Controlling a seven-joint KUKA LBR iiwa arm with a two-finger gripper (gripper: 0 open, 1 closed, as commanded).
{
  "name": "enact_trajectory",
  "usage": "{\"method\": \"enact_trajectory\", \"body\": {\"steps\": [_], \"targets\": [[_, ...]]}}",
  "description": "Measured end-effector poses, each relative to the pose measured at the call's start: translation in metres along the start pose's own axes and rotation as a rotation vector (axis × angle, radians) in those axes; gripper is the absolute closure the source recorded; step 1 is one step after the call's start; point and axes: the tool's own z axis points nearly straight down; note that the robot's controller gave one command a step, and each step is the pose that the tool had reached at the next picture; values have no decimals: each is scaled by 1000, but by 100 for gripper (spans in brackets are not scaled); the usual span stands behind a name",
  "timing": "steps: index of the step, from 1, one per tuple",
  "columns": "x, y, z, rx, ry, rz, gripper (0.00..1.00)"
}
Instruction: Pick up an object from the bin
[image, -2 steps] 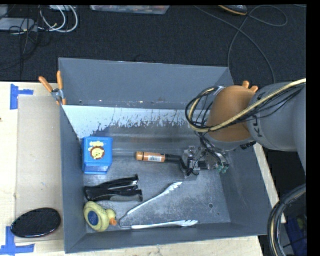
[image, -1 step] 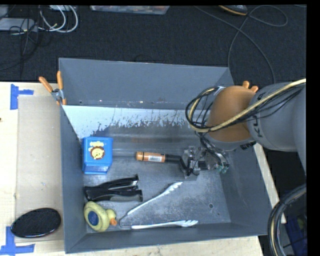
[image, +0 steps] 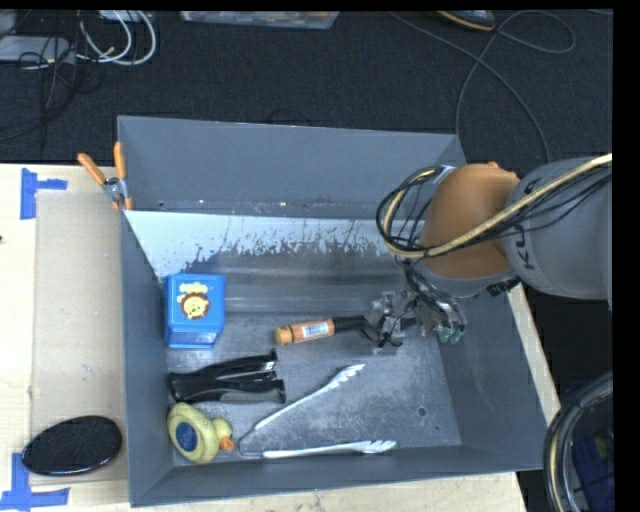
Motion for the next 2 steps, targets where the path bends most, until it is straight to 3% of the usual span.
{"method": "enact_trajectory", "body": {"steps": [1, 2], "targets": [[-1, 0, -31, 1, -6, 0, 100], [-2, 0, -39, 1, -6, 0, 100]]}}
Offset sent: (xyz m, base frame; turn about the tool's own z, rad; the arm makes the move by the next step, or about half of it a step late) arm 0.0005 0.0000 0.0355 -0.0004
